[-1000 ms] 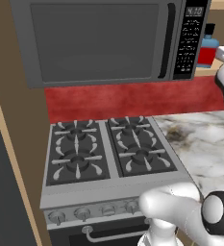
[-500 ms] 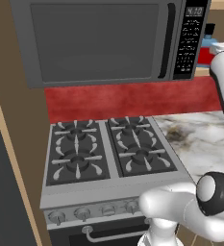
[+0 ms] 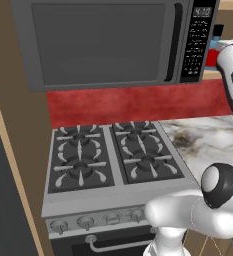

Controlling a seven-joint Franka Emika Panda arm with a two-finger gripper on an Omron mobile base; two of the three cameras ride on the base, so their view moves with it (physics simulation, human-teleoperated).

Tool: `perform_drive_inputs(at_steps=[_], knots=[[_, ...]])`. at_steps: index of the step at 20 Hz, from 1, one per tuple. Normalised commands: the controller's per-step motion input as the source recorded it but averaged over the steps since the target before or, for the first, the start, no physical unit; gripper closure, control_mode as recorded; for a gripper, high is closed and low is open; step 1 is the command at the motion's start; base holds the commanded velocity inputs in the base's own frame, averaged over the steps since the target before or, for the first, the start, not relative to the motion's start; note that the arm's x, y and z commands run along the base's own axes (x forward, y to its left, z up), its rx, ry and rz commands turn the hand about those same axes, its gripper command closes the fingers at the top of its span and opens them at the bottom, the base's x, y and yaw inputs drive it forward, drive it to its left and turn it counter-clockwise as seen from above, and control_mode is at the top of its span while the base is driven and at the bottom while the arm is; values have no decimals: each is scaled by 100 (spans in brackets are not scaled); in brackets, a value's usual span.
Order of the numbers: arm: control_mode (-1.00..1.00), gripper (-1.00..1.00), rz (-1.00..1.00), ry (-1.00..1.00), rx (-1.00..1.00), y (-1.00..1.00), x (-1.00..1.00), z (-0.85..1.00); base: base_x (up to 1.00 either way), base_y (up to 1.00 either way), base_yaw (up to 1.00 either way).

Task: There is a bowl on the dining counter. Grab a lemon wedge from the fridge and place it in the bowl. Then get the liquor bottle and glass cup from the cabinet and place them next to the bowl.

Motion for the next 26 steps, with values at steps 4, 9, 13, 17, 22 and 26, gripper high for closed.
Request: perform_drive_inputs(at_steps=[4,9,13,17,22,26], knots=[[-100,-100,0,0,0,-8,24,0,0,0,0],[-100,-100,0,0,0,-4,31,0,0,0,0],[-100,-100,0,0,0,-1,38,0,0,0,0],[-100,-100,0,0,0,0,38,0,0,0,0],[-100,-100,0,0,0,0,35,0,0,0,0],[-100,-100,0,0,0,0,28,0,0,0,0]])
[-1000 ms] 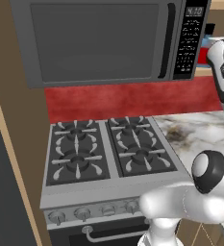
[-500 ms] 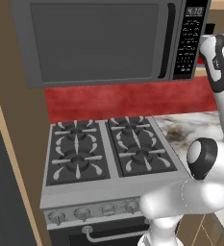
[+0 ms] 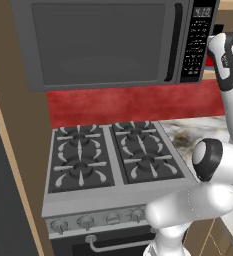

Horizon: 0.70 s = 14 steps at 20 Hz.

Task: There is a bowl on the dining counter. Grab a lemon wedge from the fridge and place it in the bowl. Then get the liquor bottle and glass cup from the cabinet and place them next to the bowl.

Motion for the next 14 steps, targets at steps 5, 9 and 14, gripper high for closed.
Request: perform_drive_inputs(at_steps=[5,9,14], knots=[[-100,-100,2,0,0,-9,16,0,0,0,0],[-100,-100,5,0,0,-24,0,0,0,0,0],[-100,-100,1,0,0,-22,0,0,0,0,0]])
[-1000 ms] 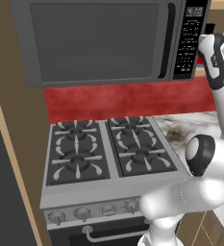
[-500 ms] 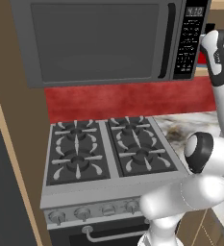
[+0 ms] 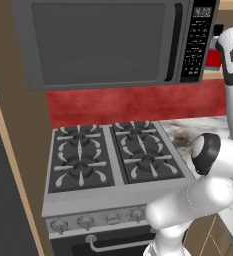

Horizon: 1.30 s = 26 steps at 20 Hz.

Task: There is a bowl on the dining counter. Grab a lemon wedge from the fridge and place it in the bowl. Then get the liquor bottle and glass cup from the cabinet and place them next to the bowl.

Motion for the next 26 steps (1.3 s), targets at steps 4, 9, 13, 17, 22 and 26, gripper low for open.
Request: perform_drive_inputs(at_steps=[4,9,13,17,22,26], knots=[[-100,-100,2,0,0,-11,4,0,0,0,0],[-100,-100,4,0,0,0,21,0,0,0,0],[-100,-100,4,0,0,0,25,0,0,0,0],[-100,-100,5,0,0,0,20,0,0,0,0],[-100,-100,3,0,0,0,15,0,0,0,0],[-100,-100,2,0,0,0,17,0,0,0,0]])
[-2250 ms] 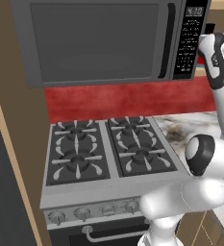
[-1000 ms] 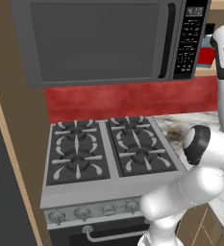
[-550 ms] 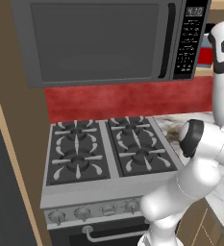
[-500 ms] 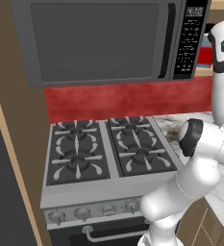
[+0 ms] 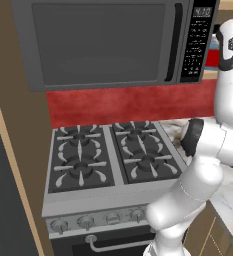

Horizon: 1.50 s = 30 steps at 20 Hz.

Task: There is a bowl on the dining counter. Grab a lemon wedge from the fridge and place it in the bowl. Then get the liquor bottle and glass cup from the cabinet and place them next to the bowl.

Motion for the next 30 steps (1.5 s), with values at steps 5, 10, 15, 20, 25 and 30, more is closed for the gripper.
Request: perform_drive_inputs(at_steps=[5,10,15,20,25,30], knots=[[-100,-100,3,0,0,0,17,0,0,0,0],[-100,-100,3,0,0,0,19,0,0,0,0],[-100,100,4,0,0,0,17,0,0,0,0],[-100,100,3,0,0,0,9,0,0,0,0],[-100,100,0,0,0,0,0,0,0,0,0],[-100,100,0,0,0,0,0,0,0,0,0]])
